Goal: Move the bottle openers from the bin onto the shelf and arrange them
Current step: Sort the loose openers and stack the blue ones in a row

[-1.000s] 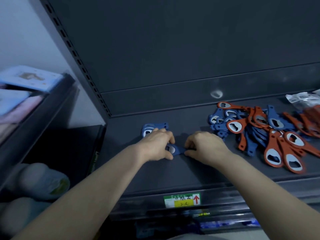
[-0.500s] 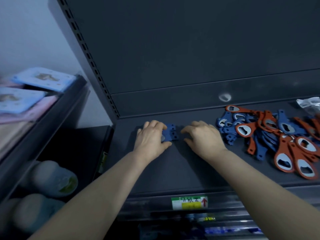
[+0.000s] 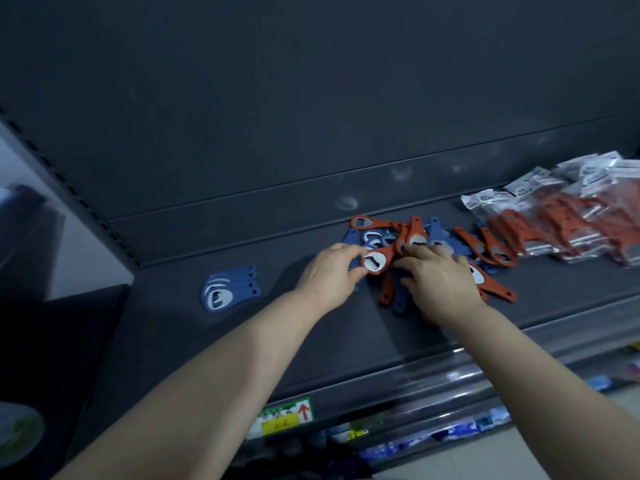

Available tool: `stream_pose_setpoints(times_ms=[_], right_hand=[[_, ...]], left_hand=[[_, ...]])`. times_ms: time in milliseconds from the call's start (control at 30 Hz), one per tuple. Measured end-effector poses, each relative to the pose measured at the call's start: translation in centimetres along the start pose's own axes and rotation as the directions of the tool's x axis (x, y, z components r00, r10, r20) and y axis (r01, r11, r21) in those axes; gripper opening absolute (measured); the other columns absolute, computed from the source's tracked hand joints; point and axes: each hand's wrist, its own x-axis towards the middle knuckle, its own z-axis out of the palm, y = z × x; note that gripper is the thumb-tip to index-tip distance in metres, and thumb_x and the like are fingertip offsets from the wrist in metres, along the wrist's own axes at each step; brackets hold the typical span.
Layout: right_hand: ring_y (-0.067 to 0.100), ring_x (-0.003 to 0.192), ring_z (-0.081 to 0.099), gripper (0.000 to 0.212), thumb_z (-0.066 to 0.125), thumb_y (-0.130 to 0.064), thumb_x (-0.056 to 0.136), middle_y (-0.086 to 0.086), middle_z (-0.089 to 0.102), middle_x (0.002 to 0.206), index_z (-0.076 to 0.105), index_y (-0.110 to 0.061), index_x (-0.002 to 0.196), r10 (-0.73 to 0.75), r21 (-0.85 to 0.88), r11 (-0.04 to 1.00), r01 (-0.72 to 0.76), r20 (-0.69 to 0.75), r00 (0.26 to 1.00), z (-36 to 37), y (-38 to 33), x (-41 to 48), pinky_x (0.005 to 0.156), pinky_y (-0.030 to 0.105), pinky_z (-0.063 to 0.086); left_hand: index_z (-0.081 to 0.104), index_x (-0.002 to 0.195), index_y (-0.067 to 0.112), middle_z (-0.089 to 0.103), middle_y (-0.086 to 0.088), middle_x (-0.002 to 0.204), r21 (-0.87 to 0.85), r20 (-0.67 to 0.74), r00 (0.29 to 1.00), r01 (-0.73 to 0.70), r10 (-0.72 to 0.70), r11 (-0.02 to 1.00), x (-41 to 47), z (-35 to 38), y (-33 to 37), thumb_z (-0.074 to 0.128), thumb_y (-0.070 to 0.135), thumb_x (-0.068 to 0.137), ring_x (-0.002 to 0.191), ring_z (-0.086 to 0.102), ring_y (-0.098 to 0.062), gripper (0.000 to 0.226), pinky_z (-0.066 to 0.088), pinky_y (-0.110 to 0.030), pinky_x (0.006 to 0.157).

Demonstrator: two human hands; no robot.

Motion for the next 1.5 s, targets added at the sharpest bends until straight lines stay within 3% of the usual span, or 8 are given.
stream_pose_setpoints(times_ms=[200, 400, 567, 733, 867, 1033, 1167, 1500], right_hand=[[0.021, 0.139, 0.027, 0.034, 0.051, -0.034, 0.094, -0.005, 0.038, 0.147, 0.054, -0.034, 0.128, 0.026, 0.072, 0.997, -0.031, 0.065, 0.998, 0.1, 1.2, 1.3, 0.103, 0.043, 0.031], [0.023, 0.099, 0.057, 0.028, 0.055, -0.050, 0.087, -0.001, 0.064, 0.097, 0.070, -0.027, 0.094, -0.072, 0.181, 0.981, 0.067, 0.025, 0.997, -0.5, -0.7, 0.9, 0.070, 0.029, 0.042], [0.024, 0.107, 0.050, 0.034, 0.052, -0.053, 0.088, 0.000, 0.060, 0.106, 0.065, -0.032, 0.112, -0.132, 0.203, 0.971, 0.126, 0.019, 0.991, 0.6, -1.7, 1.2, 0.084, 0.035, 0.044], [0.023, 0.113, 0.046, 0.035, 0.054, -0.050, 0.089, -0.002, 0.057, 0.115, 0.061, -0.033, 0.119, -0.181, 0.230, 0.958, 0.172, 0.017, 0.983, 1.0, -1.1, 1.7, 0.088, 0.038, 0.041], [0.021, 0.124, 0.038, 0.044, 0.044, -0.049, 0.095, -0.007, 0.049, 0.135, 0.047, -0.033, 0.136, -0.242, 0.238, 0.945, 0.224, 0.050, 0.969, 0.6, -1.3, 1.7, 0.100, 0.039, 0.033], [0.027, 0.120, 0.047, 0.089, 0.046, -0.083, 0.070, 0.007, 0.049, 0.128, 0.044, -0.020, 0.133, -0.063, 0.107, 0.993, 0.049, 0.132, 0.989, -0.3, -3.7, 1.4, 0.091, 0.039, 0.043], [0.030, 0.109, 0.056, 0.075, 0.069, -0.053, 0.074, 0.008, 0.050, 0.124, 0.040, -0.015, 0.132, -0.046, 0.211, 0.977, 0.006, 0.184, 0.982, -0.2, -4.0, 2.0, 0.072, 0.034, 0.044], [0.027, 0.101, 0.063, 0.055, 0.079, -0.020, 0.073, 0.007, 0.068, 0.110, 0.059, -0.013, 0.123, 0.074, 0.567, 0.808, -0.161, 0.173, 0.982, -1.1, 0.5, 2.4, 0.080, 0.035, 0.050]], left_hand=[[0.061, 0.089, 0.021, 0.062, 0.004, 0.089, 0.068, -0.039, 0.988, 0.153, -0.150, 0.986, -1.8, 1.2, 1.5, 0.070, 0.023, 0.078, 0.089, 0.062, -0.020, 0.014, 0.052, -0.032, 0.076], [0.055, 0.074, 0.025, 0.066, 0.009, 0.073, 0.028, -0.057, 0.931, 0.362, -0.360, 0.932, -1.5, 0.1, 0.9, 0.068, 0.047, 0.078, 0.074, 0.065, -0.014, 0.026, 0.054, -0.034, 0.069], [0.052, 0.089, 0.027, 0.068, 0.008, 0.085, 0.067, -0.092, 0.924, 0.378, -0.372, 0.923, -0.4, -0.1, 0.2, 0.065, 0.044, 0.084, 0.086, 0.064, -0.016, 0.022, 0.053, -0.037, 0.075], [0.060, 0.085, 0.020, 0.070, -0.002, 0.082, -0.378, -0.035, 0.855, 0.468, -0.517, 0.799, -0.6, 0.5, -0.5, 0.073, 0.022, 0.081, 0.074, 0.069, -0.018, 0.014, 0.056, -0.030, 0.055], [0.062, 0.085, 0.024, 0.070, 0.001, 0.086, -0.314, -0.230, 0.797, 0.482, -0.558, 0.818, -1.2, -0.9, -1.5, 0.059, 0.017, 0.088, 0.083, 0.067, -0.019, 0.008, 0.057, -0.039, 0.073], [0.064, 0.090, 0.020, 0.068, 0.000, 0.093, 0.067, -0.248, 0.789, 0.593, -0.562, 0.802, -2.2, -1.7, -1.2, 0.058, 0.029, 0.088, 0.093, 0.062, -0.023, 0.010, 0.047, -0.030, 0.071], [0.063, 0.097, 0.022, 0.063, 0.000, 0.102, 0.251, -0.225, 0.849, 0.524, -0.477, 0.814, -2.8, -0.4, -1.8, 0.063, 0.034, 0.088, 0.099, 0.060, -0.022, 0.015, 0.043, -0.030, 0.071], [0.060, 0.122, 0.025, 0.061, 0.003, 0.116, 0.149, -0.190, 0.961, 0.228, -0.199, 0.962, 0.4, 1.5, 0.5, 0.058, 0.024, 0.092, 0.110, 0.052, -0.020, 0.030, 0.045, -0.035, 0.092]])
